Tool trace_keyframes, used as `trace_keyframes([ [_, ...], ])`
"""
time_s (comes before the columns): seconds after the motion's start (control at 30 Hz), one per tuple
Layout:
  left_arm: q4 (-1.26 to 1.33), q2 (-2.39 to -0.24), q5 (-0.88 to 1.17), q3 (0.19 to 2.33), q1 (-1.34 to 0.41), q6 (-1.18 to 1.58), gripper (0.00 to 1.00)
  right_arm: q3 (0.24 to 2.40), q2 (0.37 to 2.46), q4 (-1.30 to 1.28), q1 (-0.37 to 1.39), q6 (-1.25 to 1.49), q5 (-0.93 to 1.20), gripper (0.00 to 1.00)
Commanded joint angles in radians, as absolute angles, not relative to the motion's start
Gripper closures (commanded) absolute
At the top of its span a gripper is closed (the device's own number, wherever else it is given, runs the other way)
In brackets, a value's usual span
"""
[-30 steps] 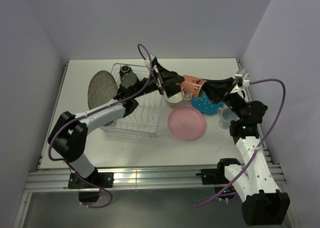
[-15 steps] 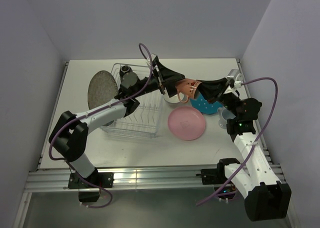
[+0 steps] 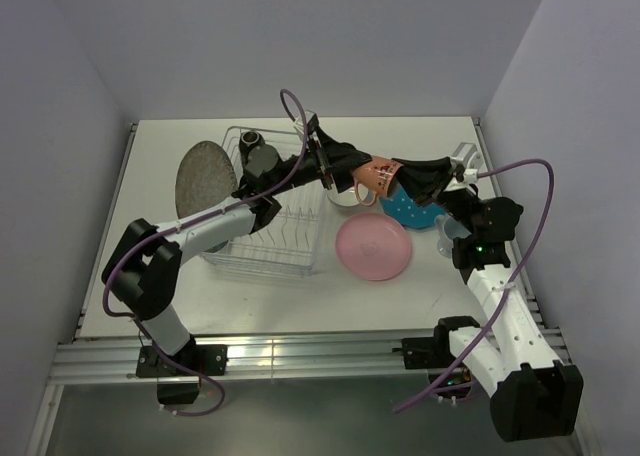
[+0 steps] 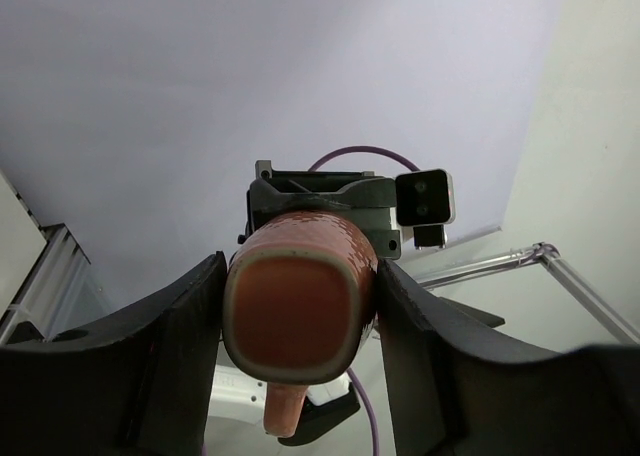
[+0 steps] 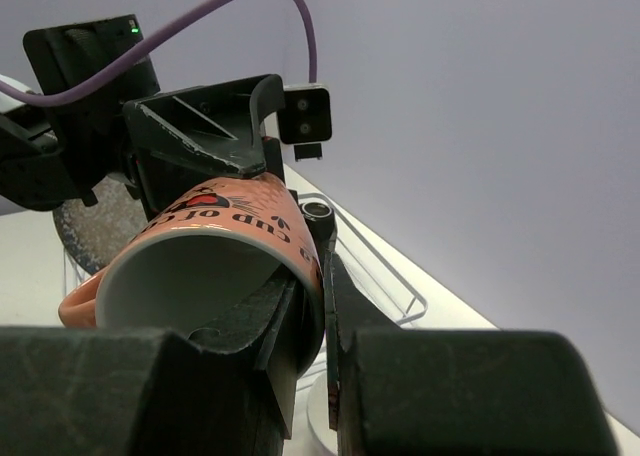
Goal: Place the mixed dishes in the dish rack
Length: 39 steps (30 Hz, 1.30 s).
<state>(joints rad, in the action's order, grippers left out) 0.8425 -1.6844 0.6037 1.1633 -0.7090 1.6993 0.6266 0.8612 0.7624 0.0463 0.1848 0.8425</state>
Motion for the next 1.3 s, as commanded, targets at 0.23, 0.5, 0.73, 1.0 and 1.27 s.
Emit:
trace_keyframes([
  [0.23,0.977,-1.658,0.657,1.212,-0.723,1.703,1.00,0.604,0.859,0.742,0.051,0.143,0.773,0.60],
  [0.5,0.963,-1.600,0.640,1.157,-0.677,1.681,1.00,0.600,0.851,0.715,0.049,0.130,0.767,0.34],
  [0.73,0.917,-1.565,0.640,1.140,-0.631,1.651,1.00,0.592,0.845,0.701,0.049,0.118,0.785,0.22],
  [1.0,0.764,-1.529,0.641,1.147,-0.580,1.534,1.00,0.610,0.833,0.664,0.045,0.130,0.821,0.13],
  [1.27,0.557,-1.534,0.637,1.207,-0.519,1.379,1.00,0.647,0.813,0.612,0.023,0.161,0.908,0.06],
])
